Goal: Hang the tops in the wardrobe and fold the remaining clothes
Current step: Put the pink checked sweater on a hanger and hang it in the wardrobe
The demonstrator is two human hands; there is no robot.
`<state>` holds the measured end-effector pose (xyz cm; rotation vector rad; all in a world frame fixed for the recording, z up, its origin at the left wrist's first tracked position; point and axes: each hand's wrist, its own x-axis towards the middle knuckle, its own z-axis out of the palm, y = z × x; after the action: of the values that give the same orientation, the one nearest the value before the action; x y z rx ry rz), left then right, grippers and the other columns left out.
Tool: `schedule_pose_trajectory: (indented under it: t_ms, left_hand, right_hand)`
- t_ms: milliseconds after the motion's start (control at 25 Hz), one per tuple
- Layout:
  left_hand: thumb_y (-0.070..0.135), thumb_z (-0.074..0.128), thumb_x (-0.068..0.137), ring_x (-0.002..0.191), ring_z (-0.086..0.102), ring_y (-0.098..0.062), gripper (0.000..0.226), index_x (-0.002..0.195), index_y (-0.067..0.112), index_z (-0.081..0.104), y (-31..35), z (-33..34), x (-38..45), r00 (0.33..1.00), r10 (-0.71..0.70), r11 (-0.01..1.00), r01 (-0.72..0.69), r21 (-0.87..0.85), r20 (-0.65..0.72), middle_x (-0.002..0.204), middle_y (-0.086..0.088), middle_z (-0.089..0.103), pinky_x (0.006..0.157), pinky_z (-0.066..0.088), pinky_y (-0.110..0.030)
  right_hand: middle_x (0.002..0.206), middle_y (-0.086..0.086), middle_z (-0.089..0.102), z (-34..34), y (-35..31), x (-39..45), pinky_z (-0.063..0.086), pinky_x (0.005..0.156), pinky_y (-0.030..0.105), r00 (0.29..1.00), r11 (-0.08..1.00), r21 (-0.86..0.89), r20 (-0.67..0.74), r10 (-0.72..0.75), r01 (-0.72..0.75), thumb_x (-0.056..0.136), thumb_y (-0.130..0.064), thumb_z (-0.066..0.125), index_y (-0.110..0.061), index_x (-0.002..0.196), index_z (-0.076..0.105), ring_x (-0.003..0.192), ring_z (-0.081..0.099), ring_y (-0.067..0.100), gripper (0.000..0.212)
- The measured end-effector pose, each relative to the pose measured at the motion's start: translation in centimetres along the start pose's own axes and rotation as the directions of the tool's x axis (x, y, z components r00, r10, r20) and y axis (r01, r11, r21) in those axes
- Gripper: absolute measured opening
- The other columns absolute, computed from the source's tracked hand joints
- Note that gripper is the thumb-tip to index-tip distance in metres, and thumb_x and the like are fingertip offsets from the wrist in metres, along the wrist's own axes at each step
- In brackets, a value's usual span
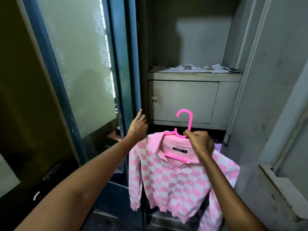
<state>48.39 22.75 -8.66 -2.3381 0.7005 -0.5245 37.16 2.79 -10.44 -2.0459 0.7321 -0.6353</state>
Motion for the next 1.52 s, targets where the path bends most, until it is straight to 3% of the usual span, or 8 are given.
schedule_pose_trajectory:
  t_ms: [320,480,760,920,1120,1240,1440,1520]
  left_hand:
    - [0.034,0.039,0.092,0.135,0.032,-0.030,0.043,0.118,0.009,0.061,-0.9,0.0,-8.5,0.999,0.002,1.000,-0.001,0.020,-0.039,0.125,-0.013,0.054,0.107,-0.019,-0.051]
    - [0.036,0.062,0.075,0.113,0.057,-0.027,0.024,0.083,0.016,0.074,-2.0,0.3,-13.8,0.998,-0.018,0.999,0.021,0.041,-0.068,0.098,-0.007,0.068,0.111,0.009,-0.056]
    - [0.027,0.040,0.080,0.112,0.058,-0.030,0.032,0.078,0.011,0.068,-4.5,2.6,-22.9,0.985,-0.144,0.990,0.143,-0.016,-0.099,0.096,-0.010,0.066,0.110,0.018,-0.055]
    - [0.026,0.038,0.082,0.123,0.050,-0.026,0.035,0.086,0.012,0.069,-6.2,3.9,-27.9,0.960,-0.255,0.966,0.258,0.009,-0.115,0.104,-0.009,0.067,0.112,0.006,-0.052]
    - [0.029,0.036,0.077,0.120,0.045,-0.022,0.040,0.089,0.010,0.068,-8.3,4.8,-32.8,0.891,-0.452,0.892,0.451,-0.032,-0.048,0.106,-0.010,0.066,0.106,0.014,-0.047]
    - [0.029,0.034,0.075,0.120,0.049,-0.023,0.045,0.091,0.007,0.070,-9.9,5.2,-35.0,0.824,-0.560,0.826,0.564,-0.026,0.085,0.108,-0.012,0.066,0.112,-0.002,-0.044]
    - [0.043,0.035,0.077,0.118,0.057,-0.027,0.060,0.108,0.005,0.069,-12.3,6.8,-37.2,0.687,-0.661,0.722,0.692,0.007,0.300,0.119,-0.013,0.064,0.114,-0.008,-0.044]
    - [0.048,0.035,0.079,0.125,0.051,-0.030,0.066,0.119,0.004,0.063,-13.6,7.2,-37.1,0.626,-0.730,0.654,0.756,0.015,0.273,0.131,-0.017,0.056,0.113,-0.001,-0.044]
  right_hand:
    - [0.074,0.028,0.058,-1.0,-0.2,-1.1,0.039,0.059,0.031,0.980,0.983,-0.006,0.077,-0.184,0.184,0.071,-0.047,0.069,-0.006,0.067,0.070,0.069,0.057,0.038,0.041]
    - [0.069,0.027,0.054,-0.4,-2.0,-2.2,0.035,0.055,0.031,0.942,0.960,0.008,0.194,-0.275,0.279,0.055,-0.053,0.054,-0.009,0.063,0.071,0.063,0.053,0.036,0.048]
    - [0.058,0.022,0.046,4.4,-6.0,-6.0,0.033,0.050,0.028,0.826,0.906,0.087,0.382,-0.415,0.415,0.052,-0.049,0.053,-0.003,0.057,0.067,0.052,0.049,0.028,0.048]
    - [0.056,0.018,0.049,7.1,-8.1,-8.2,0.033,0.050,0.029,0.737,0.881,0.155,0.495,-0.461,0.447,0.052,-0.050,0.051,-0.006,0.057,0.069,0.057,0.051,0.029,0.048]
    - [0.046,0.005,0.039,11.2,-11.1,-11.0,0.025,0.050,0.030,0.594,0.841,0.285,0.605,-0.530,0.460,0.069,-0.043,0.073,0.000,0.057,0.065,0.049,0.039,0.018,0.046]
    - [0.035,-0.006,0.032,13.2,-12.9,-12.2,0.024,0.051,0.029,0.457,0.806,0.346,0.685,-0.567,0.481,0.073,-0.045,0.074,-0.015,0.039,0.058,0.044,0.033,0.012,0.047]
    - [0.037,-0.006,0.033,14.9,-15.0,-13.9,0.024,0.050,0.028,0.450,0.790,0.365,0.670,-0.591,0.493,0.074,-0.050,0.072,-0.013,0.039,0.045,0.045,0.035,0.013,0.057]
    - [0.041,-0.005,0.033,15.3,-15.6,-14.3,0.024,0.051,0.029,0.449,0.780,0.374,0.658,-0.604,0.501,0.074,-0.051,0.071,-0.013,0.041,0.043,0.046,0.034,0.014,0.057]
